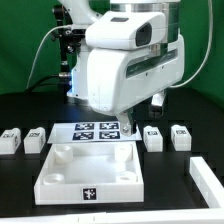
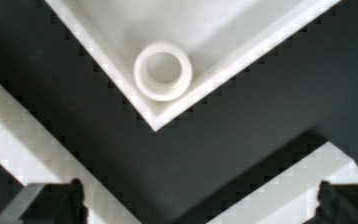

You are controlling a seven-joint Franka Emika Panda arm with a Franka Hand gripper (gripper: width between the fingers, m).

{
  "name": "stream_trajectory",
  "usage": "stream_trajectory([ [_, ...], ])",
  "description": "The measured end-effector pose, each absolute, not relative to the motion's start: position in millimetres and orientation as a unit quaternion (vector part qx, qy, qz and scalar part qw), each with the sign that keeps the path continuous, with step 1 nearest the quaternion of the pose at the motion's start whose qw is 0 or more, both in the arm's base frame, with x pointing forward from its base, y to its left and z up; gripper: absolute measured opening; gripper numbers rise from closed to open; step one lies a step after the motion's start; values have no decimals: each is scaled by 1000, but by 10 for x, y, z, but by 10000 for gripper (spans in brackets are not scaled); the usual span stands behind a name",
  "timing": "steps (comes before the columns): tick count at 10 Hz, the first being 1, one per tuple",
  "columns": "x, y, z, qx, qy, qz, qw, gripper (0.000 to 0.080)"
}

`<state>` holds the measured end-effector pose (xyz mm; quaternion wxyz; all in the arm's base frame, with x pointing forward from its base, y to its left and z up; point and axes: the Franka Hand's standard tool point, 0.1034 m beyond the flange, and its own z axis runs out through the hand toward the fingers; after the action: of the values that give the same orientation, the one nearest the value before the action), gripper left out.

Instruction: Assemble one leg

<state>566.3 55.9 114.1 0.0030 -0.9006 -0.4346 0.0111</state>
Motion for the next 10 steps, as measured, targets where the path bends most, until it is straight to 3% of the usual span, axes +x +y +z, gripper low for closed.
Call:
stream_trajectory([
  [8, 5645, 578, 1130, -891, -453, 6, 2, 650],
  [10, 5169, 584, 1028, -832, -554, 8, 1, 650],
])
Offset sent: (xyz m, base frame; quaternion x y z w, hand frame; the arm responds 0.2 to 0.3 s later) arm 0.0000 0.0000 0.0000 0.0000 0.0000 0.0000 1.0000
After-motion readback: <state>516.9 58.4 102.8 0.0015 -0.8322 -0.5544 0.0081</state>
